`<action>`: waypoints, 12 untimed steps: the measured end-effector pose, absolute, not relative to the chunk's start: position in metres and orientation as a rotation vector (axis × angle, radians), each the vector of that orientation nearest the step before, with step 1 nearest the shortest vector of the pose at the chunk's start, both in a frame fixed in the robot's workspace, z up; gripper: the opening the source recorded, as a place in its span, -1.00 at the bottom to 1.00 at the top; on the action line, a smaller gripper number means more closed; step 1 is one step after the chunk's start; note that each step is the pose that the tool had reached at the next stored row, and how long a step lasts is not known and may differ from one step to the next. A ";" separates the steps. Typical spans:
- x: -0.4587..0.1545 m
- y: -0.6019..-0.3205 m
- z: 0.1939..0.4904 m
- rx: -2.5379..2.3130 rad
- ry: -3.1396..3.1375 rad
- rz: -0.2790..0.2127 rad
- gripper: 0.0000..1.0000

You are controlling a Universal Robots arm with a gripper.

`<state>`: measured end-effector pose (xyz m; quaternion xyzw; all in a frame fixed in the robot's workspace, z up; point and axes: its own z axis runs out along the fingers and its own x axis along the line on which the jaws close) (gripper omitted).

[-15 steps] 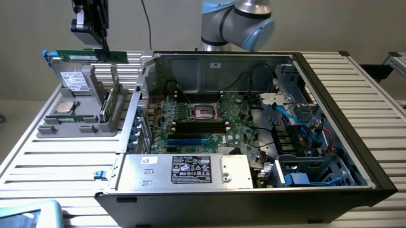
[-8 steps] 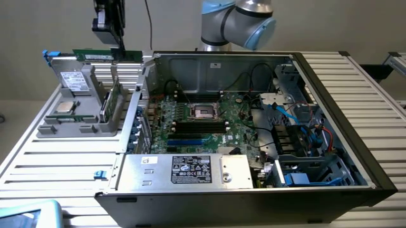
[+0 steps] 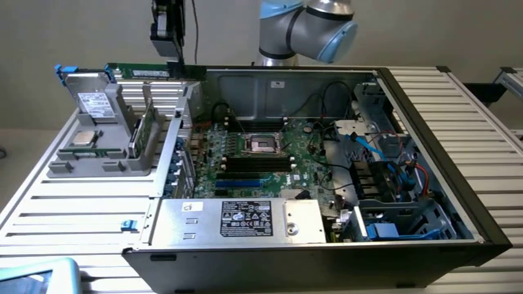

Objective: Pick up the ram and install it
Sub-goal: 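Pick up the ram and move it above insertion slot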

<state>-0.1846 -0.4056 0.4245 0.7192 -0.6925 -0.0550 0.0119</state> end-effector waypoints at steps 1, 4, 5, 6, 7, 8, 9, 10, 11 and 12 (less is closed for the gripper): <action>-0.180 -0.406 0.425 2.242 -2.159 -0.172 -0.72; -0.166 -0.406 0.425 2.241 -2.158 -0.171 -0.72; -0.162 -0.406 0.425 2.241 -2.158 -0.171 -0.72; -0.158 -0.406 0.425 2.241 -2.158 -0.171 -0.72; -0.153 -0.406 0.424 2.240 -2.157 -0.170 -0.72; -0.149 -0.406 0.424 2.239 -2.157 -0.169 -0.72; -0.144 -0.406 0.424 2.238 -2.156 -0.168 -0.72; -0.139 -0.406 0.424 2.237 -2.155 -0.167 -0.72; -0.135 -0.406 0.424 2.236 -2.154 -0.166 -0.72; -0.130 -0.406 0.423 2.235 -2.153 -0.165 -0.72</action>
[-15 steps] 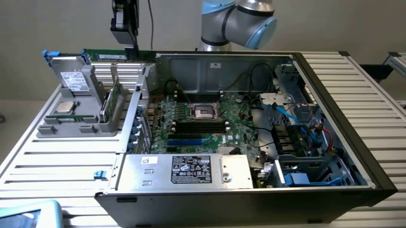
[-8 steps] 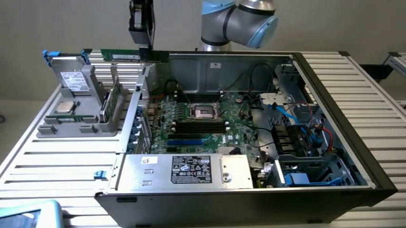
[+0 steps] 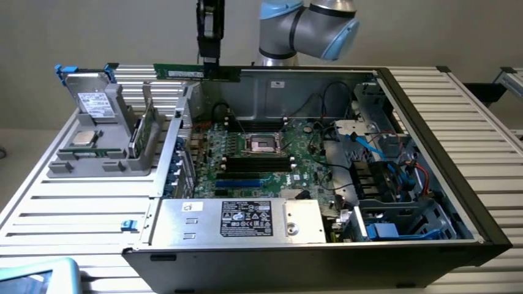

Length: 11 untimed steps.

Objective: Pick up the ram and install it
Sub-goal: 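Pick up the ram and move it above insertion slot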

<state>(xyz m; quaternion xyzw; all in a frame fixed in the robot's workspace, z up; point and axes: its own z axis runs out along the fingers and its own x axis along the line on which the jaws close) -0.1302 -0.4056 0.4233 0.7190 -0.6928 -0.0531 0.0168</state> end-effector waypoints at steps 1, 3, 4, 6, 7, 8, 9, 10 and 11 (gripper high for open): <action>-0.126 -0.406 0.423 2.234 -2.153 -0.164 -0.72; -0.117 -0.406 0.421 2.233 -2.152 -0.163 -0.72; -0.112 -0.406 0.420 2.233 -2.152 -0.162 -0.72; -0.103 -0.406 0.418 2.232 -2.151 -0.160 -0.72; -0.098 -0.405 0.417 2.232 -2.151 -0.159 -0.72; -0.094 -0.405 0.416 2.232 -2.151 -0.157 -0.72; -0.091 -0.405 0.415 2.233 -2.152 -0.154 -0.72; -0.089 -0.405 0.415 2.234 -2.153 -0.150 -0.72; -0.087 -0.405 0.414 2.236 -2.155 -0.145 -0.72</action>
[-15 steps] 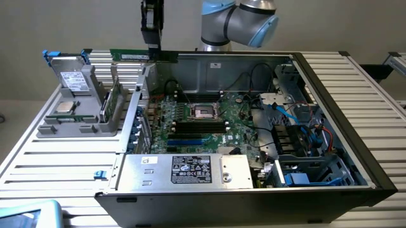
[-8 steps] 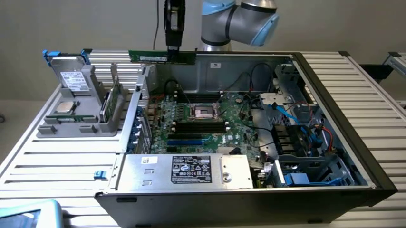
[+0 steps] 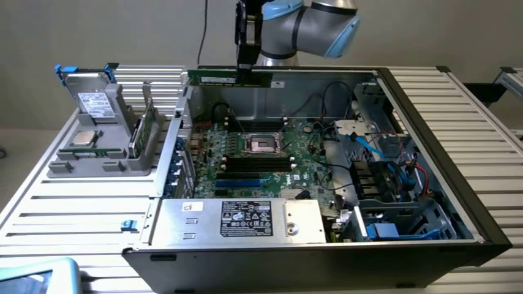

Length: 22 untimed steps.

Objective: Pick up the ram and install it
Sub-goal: 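Pick up the ram and move it above insertion slot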

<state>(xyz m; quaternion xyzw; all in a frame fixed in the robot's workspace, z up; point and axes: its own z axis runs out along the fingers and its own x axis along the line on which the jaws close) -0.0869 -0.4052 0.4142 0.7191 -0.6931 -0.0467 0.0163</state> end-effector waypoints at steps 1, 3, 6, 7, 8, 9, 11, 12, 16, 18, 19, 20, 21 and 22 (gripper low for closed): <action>-0.085 -0.405 0.414 2.238 -2.157 -0.140 -0.72; -0.081 -0.405 0.413 2.241 -2.161 -0.131 -0.72; -0.077 -0.405 0.411 2.245 -2.168 -0.115 -0.72; -0.076 -0.405 0.411 2.245 -2.170 -0.111 -0.72; -0.075 -0.405 0.410 2.246 -2.172 -0.106 -0.72; -0.074 -0.405 0.409 2.245 -2.175 -0.101 -0.72; -0.073 -0.405 0.408 2.242 -2.179 -0.091 -0.72; -0.072 -0.405 0.408 2.238 -2.180 -0.083 -0.72; -0.070 -0.405 0.406 2.221 -2.174 -0.043 -0.72; -0.067 -0.405 0.404 2.217 -2.176 -0.039 -0.72; -0.066 -0.405 0.402 2.214 -2.178 -0.038 -0.72; -0.064 -0.405 0.400 2.211 -2.182 -0.039 -0.72; -0.063 -0.405 0.398 2.207 -2.186 -0.039 -0.72; -0.062 -0.405 0.396 2.203 -2.190 -0.039 -0.72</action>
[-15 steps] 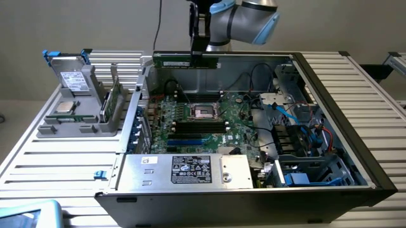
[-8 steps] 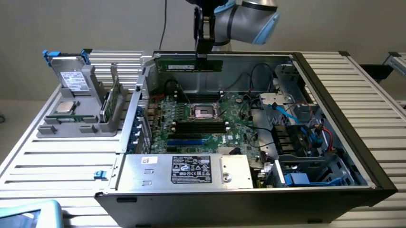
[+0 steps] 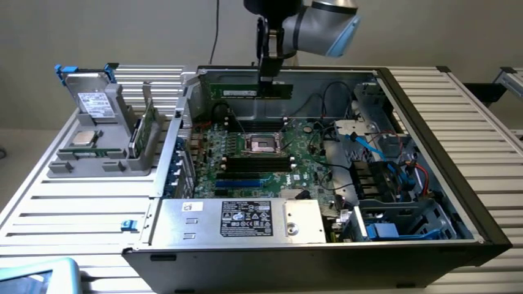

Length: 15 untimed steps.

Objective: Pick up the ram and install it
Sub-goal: 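Pick up the ram and move it above insertion slot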

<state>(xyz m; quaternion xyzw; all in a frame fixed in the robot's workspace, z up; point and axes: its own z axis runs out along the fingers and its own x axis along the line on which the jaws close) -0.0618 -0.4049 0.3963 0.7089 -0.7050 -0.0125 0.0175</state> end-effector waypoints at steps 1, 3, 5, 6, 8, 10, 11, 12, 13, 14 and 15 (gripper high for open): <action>-0.061 -0.405 0.394 2.198 -2.195 -0.039 -0.72; -0.060 -0.405 0.391 2.190 -2.203 -0.039 -0.72; -0.060 -0.405 0.387 2.184 -2.210 -0.040 -0.72; -0.060 -0.405 0.385 2.181 -2.212 -0.040 -0.72; -0.059 -0.405 0.382 2.175 -2.220 -0.042 -0.72; -0.059 -0.405 0.379 2.173 -2.227 -0.047 -0.72; -0.059 -0.405 0.379 2.174 -2.229 -0.048 -0.72; -0.059 -0.404 0.379 2.174 -2.230 -0.047 -0.72; -0.058 -0.404 0.379 2.175 -2.231 -0.046 -0.72; -0.058 -0.402 0.379 2.175 -2.231 -0.045 -0.72; -0.058 -0.400 0.379 2.175 -2.231 -0.045 -0.72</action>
